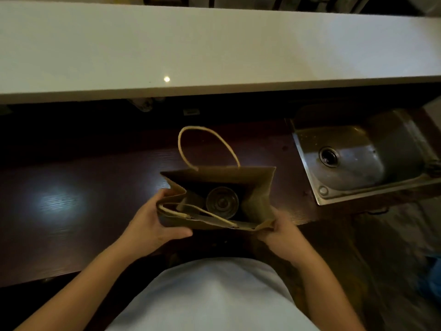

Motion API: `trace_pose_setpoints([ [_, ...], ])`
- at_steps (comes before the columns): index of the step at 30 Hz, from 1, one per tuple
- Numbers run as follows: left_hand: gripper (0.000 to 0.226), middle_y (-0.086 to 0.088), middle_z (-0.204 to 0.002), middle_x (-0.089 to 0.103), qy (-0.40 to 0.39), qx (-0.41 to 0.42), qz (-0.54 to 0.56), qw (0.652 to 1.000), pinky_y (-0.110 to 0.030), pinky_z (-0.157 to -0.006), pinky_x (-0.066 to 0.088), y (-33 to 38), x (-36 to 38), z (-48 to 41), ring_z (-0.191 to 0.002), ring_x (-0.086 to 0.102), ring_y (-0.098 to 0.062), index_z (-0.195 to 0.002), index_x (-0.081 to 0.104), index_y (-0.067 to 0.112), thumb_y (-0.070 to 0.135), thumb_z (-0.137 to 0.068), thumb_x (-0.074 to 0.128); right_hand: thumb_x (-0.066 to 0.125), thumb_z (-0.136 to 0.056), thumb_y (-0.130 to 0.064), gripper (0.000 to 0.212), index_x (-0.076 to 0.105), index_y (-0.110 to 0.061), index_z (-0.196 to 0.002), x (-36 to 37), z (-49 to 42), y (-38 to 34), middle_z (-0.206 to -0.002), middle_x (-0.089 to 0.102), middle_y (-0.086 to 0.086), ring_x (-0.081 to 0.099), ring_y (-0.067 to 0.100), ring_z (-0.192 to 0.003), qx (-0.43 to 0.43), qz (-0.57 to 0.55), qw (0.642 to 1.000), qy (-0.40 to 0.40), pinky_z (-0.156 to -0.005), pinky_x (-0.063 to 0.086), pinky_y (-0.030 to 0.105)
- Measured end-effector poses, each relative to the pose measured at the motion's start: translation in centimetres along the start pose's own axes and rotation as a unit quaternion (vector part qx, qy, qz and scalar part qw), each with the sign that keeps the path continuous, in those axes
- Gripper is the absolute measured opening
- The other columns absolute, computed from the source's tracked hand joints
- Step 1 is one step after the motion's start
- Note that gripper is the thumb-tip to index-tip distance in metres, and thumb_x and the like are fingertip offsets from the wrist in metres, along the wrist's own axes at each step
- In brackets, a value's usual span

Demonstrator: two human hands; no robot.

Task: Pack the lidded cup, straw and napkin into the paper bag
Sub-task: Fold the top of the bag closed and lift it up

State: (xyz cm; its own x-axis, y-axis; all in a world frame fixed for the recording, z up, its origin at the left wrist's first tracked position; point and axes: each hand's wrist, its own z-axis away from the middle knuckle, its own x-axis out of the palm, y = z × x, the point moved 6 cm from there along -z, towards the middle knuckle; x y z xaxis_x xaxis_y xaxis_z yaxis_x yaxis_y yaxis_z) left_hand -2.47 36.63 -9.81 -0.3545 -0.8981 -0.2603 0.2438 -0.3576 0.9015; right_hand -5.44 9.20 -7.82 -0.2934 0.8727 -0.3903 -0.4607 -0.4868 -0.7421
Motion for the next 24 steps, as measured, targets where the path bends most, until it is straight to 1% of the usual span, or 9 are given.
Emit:
trace_pose_setpoints([
  [4,0.066,0.031,-0.106,0.068,0.011,-0.03,-0.012,0.999,-0.026,-0.088,0.05,-2.2,0.5,-1.1,-0.1,0.064,0.006,-0.111,0.06,0.042,0.034,-0.054,0.093,0.066,-0.084,0.005,0.034,0.064,-0.014,-0.113,1.6,-1.6,1.0,-0.093,0.069,-0.013,0.063,-0.005,-0.087,0.007,-0.042,0.999,-0.006,-0.064,0.047,0.004],
  [8,0.054,0.015,-0.105,0.074,0.023,-0.029,-0.012,0.999,-0.046,-0.091,0.056,-4.0,-0.1,-1.9,-0.101,0.069,-0.009,-0.108,0.068,0.041,0.024,-0.061,0.09,0.066,-0.085,0.007,0.039,0.063,-0.017,-0.116,2.5,-2.9,1.5,-0.102,0.07,-0.012,0.062,0.0,-0.1,-0.001,-0.086,0.996,-0.021,-0.072,0.05,0.007],
  [12,0.053,0.004,-0.102,0.076,0.051,-0.005,-0.001,0.999,-0.053,-0.089,0.055,-3.9,-0.7,-2.2,-0.099,0.07,-0.017,-0.101,0.067,0.049,0.013,-0.067,0.083,0.067,-0.086,0.001,0.027,0.064,-0.025,-0.091,1.3,-3.3,1.2,-0.087,0.068,-0.011,0.064,-0.006,-0.078,0.008,-0.048,0.999,0.0,-0.068,0.05,0.015],
  [14,0.066,-0.005,-0.109,0.07,0.093,-0.004,0.039,0.995,-0.047,-0.086,0.058,-3.7,-1.4,-2.1,-0.1,0.069,-0.019,-0.106,0.058,0.044,-0.001,-0.066,0.085,0.072,-0.081,0.005,0.041,0.062,-0.03,-0.101,0.0,-3.3,0.8,-0.097,0.068,-0.009,0.067,-0.006,-0.082,-0.025,-0.082,0.996,0.033,-0.073,0.056,0.025],
  [16,0.082,-0.005,-0.129,0.055,0.115,0.003,0.072,0.991,-0.033,-0.088,0.056,-3.3,-1.9,-2.0,-0.116,0.06,-0.011,-0.123,0.046,0.036,-0.006,-0.064,0.085,0.075,-0.075,0.011,0.07,0.049,-0.036,-0.12,-1.1,-3.3,0.1,-0.119,0.058,-0.01,0.068,-0.002,-0.092,-0.074,-0.139,0.986,0.058,-0.073,0.058,0.021],
  [18,0.085,-0.003,-0.136,0.051,0.104,0.05,0.04,0.993,-0.031,-0.097,0.051,-2.4,-2.0,-2.1,-0.124,0.054,-0.01,-0.126,0.054,0.042,-0.006,-0.064,0.085,0.075,-0.073,0.015,0.074,0.051,-0.034,-0.124,-1.6,-3.4,-0.4,-0.125,0.052,-0.007,0.067,0.0,-0.095,-0.122,-0.121,0.981,0.084,-0.072,0.056,0.016],
  [21,0.055,-0.002,-0.124,0.061,0.095,0.096,0.031,0.99,-0.024,-0.095,0.049,-1.3,-1.7,-2.3,-0.118,0.058,-0.012,-0.083,0.078,0.044,-0.006,-0.061,0.084,0.068,-0.066,0.028,0.048,0.075,-0.017,-0.082,-1.6,-4.2,-0.7,-0.106,0.061,0.009,0.065,-0.001,-0.092,-0.183,-0.106,0.972,0.105,-0.076,0.054,0.017],
  [22,0.044,0.001,-0.12,0.065,0.094,0.094,0.05,0.99,-0.024,-0.093,0.049,-1.2,-1.6,-2.4,-0.116,0.06,-0.016,-0.074,0.08,0.04,0.0,-0.059,0.084,0.067,-0.064,0.029,0.044,0.076,-0.013,-0.07,-1.4,-4.5,-0.5,-0.101,0.062,0.011,0.065,-0.001,-0.088,-0.182,-0.127,0.97,0.098,-0.075,0.054,0.017],
  [24,0.033,0.015,-0.114,0.069,0.104,0.093,0.039,0.989,-0.022,-0.093,0.047,-1.2,-1.6,-2.3,-0.115,0.058,-0.023,-0.073,0.08,0.04,0.012,-0.057,0.083,0.067,-0.068,0.025,0.049,0.08,-0.023,-0.063,-1.4,-5.0,0.2,-0.099,0.065,0.007,0.066,0.005,-0.09,-0.169,-0.133,0.972,0.1,-0.078,0.052,0.022],
])
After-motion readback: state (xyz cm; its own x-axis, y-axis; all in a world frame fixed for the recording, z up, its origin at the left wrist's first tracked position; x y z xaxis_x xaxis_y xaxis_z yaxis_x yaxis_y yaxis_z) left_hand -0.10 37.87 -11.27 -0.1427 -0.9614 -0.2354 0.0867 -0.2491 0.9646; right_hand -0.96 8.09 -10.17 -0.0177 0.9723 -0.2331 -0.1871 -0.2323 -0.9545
